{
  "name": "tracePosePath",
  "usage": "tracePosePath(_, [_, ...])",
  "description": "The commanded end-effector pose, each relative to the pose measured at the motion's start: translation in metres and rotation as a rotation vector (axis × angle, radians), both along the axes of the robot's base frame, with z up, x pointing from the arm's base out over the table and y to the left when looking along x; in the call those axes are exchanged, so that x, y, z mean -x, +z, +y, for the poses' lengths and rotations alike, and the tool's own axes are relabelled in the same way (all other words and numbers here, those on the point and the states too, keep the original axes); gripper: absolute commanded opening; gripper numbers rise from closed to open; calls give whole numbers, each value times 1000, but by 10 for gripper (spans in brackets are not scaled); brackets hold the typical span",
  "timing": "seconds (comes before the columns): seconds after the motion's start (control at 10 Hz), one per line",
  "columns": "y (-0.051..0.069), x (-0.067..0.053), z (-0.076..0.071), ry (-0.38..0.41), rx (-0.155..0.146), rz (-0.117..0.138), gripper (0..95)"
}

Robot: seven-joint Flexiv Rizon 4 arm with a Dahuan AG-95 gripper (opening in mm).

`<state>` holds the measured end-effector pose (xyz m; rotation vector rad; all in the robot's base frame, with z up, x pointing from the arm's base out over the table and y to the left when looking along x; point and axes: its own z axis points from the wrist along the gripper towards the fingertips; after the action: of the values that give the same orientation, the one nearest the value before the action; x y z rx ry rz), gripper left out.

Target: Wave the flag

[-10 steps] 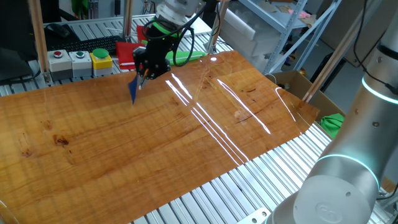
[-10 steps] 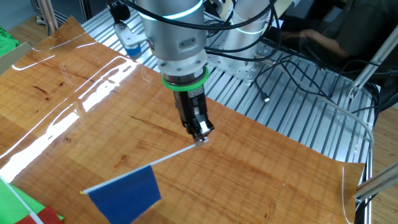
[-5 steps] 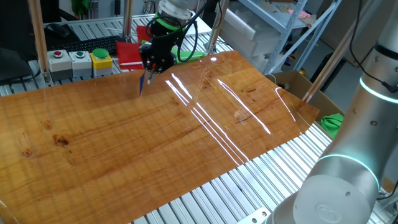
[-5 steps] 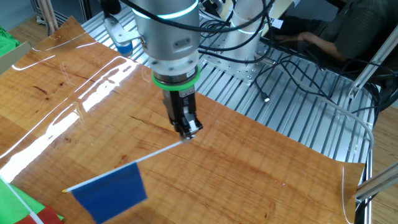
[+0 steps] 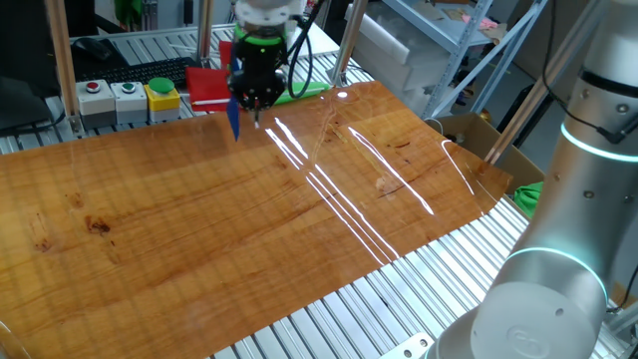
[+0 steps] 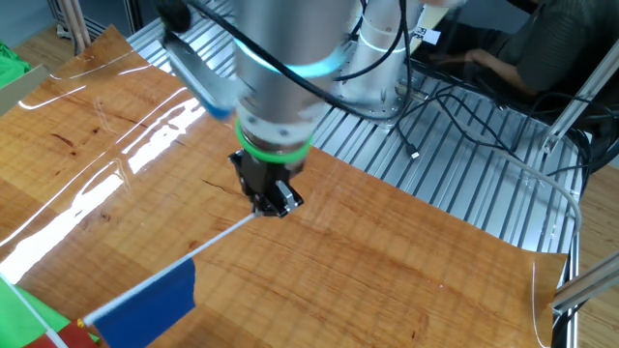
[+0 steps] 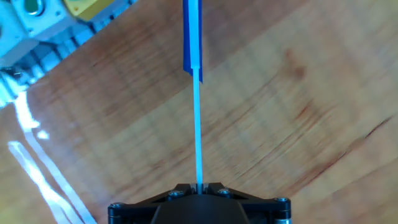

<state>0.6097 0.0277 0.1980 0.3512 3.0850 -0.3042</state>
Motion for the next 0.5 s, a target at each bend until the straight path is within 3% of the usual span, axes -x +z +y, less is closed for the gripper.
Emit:
tracePosePath(0.1, [-2,-4,-19,168,189,32,0])
tracePosePath(0.2, [-2,-4,-19,161,172,31,0])
tracePosePath(0.3, [-2,-3,-19,122,111,23,0])
tracePosePath(0.4, [-3,-3,-19,68,-9,15,0])
tracePosePath(0.5, [-5,-1,-17,29,-98,11,0])
